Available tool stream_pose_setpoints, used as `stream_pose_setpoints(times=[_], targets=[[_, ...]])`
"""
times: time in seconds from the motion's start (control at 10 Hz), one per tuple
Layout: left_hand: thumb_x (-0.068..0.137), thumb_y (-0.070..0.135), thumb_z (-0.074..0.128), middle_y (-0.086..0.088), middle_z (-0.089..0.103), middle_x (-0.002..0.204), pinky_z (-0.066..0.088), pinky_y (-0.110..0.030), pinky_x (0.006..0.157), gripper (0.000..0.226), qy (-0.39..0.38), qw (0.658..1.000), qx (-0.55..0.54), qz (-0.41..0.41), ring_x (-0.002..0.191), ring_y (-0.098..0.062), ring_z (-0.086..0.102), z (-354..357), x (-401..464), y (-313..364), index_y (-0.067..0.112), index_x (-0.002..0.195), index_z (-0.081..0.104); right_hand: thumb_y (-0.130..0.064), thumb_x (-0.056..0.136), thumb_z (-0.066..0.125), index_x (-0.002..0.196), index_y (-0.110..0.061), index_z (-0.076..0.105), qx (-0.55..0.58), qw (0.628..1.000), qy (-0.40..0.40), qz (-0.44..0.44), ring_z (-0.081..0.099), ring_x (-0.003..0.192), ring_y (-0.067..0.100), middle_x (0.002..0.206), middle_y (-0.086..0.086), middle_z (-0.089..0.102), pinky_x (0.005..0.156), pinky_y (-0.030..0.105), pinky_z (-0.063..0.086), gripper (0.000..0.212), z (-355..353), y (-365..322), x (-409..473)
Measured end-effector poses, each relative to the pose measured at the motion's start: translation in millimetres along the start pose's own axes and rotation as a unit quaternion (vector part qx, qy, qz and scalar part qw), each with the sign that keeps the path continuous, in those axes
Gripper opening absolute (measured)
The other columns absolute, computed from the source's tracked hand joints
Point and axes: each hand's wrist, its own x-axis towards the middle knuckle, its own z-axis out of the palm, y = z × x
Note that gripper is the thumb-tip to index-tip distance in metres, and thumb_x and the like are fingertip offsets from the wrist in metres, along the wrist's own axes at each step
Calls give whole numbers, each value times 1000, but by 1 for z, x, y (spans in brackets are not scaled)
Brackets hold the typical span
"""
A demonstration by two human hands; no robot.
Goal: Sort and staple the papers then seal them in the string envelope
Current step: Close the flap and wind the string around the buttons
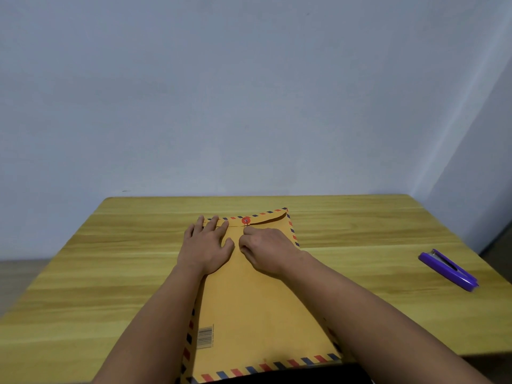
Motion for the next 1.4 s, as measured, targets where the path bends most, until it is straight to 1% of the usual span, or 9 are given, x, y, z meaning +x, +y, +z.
stream_pose_setpoints(times=[0.2, 0.3, 0.5, 0.6, 0.7, 0.9, 1.2, 1.3, 1.4], targets=[[90, 59, 21, 3, 18, 168, 8, -48, 124, 71, 2, 1000, -6, 1, 155, -27, 3, -1, -1, 1, 36, 157, 28, -22, 103, 57, 104, -13, 71, 30, 998, 40, -31, 61, 94, 20, 111, 0, 65, 63, 37, 52, 17, 8, 7, -11], [92, 59, 23, 3, 18, 168, 8, -48, 125, 69, 1, 1000, -5, 2, 155, -27, 3, -1, -1, 1, 36, 157, 27, -22, 103, 56, 104, -15, 71, 35, 998, 39, -31, 63, 94, 21, 105, -2, 70, 68, 33, 49, 16, 8, 12, -15], [94, 58, 25, 3, 17, 168, 7, -48, 125, 67, -2, 1000, -2, 1, 156, -28, 3, -3, -2, 2, 36, 157, 26, -28, 102, 57, 110, -20, 74, 43, 999, 27, -7, 67, 99, 18, 108, -5, 74, 76, 39, 57, 21, 3, 23, -24], [95, 58, 25, 4, 16, 168, 8, -48, 125, 66, -2, 1000, 0, 0, 156, -27, 3, -4, -2, 3, 36, 158, 26, -28, 103, 57, 113, -20, 75, 41, 999, 24, 5, 68, 104, 16, 114, -6, 75, 79, 34, 56, 23, -1, 28, -28], [95, 58, 25, 4, 16, 168, 7, -48, 125, 66, -2, 1000, 1, 1, 156, -28, 3, -4, -2, 2, 36, 158, 25, -29, 103, 55, 114, -20, 75, 29, 999, 17, 13, 67, 106, 15, 116, -7, 75, 80, 37, 58, 24, -3, 33, -30], [94, 59, 24, 4, 16, 168, 7, -47, 125, 67, -1, 1000, -2, -1, 156, -27, 3, -4, -1, 2, 37, 158, 25, -32, 104, 55, 119, -22, 75, 28, 998, 6, 52, 67, 108, 13, 118, -8, 75, 85, 32, 56, 27, -8, 39, -28], [94, 57, 27, 3, 17, 168, 8, -49, 124, 67, 1, 1000, -10, 4, 156, -28, 3, -3, -1, 1, 36, 157, 26, -30, 101, 62, 109, -20, 78, 141, 977, 81, 138, 65, 101, 16, 104, -5, 77, 84, 36, 53, 20, 8, 8, -15], [93, 57, 26, 2, 18, 168, 9, -49, 124, 67, 7, 1000, -11, 7, 156, -28, 4, -2, -1, 0, 35, 157, 27, -28, 101, 63, 109, -18, 78, 140, 975, 92, 145, 65, 99, 18, 103, -3, 77, 81, 33, 51, 19, 8, 4, -12], [91, 58, 24, 2, 18, 168, 8, -49, 124, 70, 5, 1000, -11, 5, 156, -28, 4, -1, -1, 0, 35, 157, 27, -31, 103, 60, 115, -20, 76, 116, 983, 62, 132, 62, 101, 18, 106, -2, 76, 83, 35, 50, 23, 7, 4, -15]])
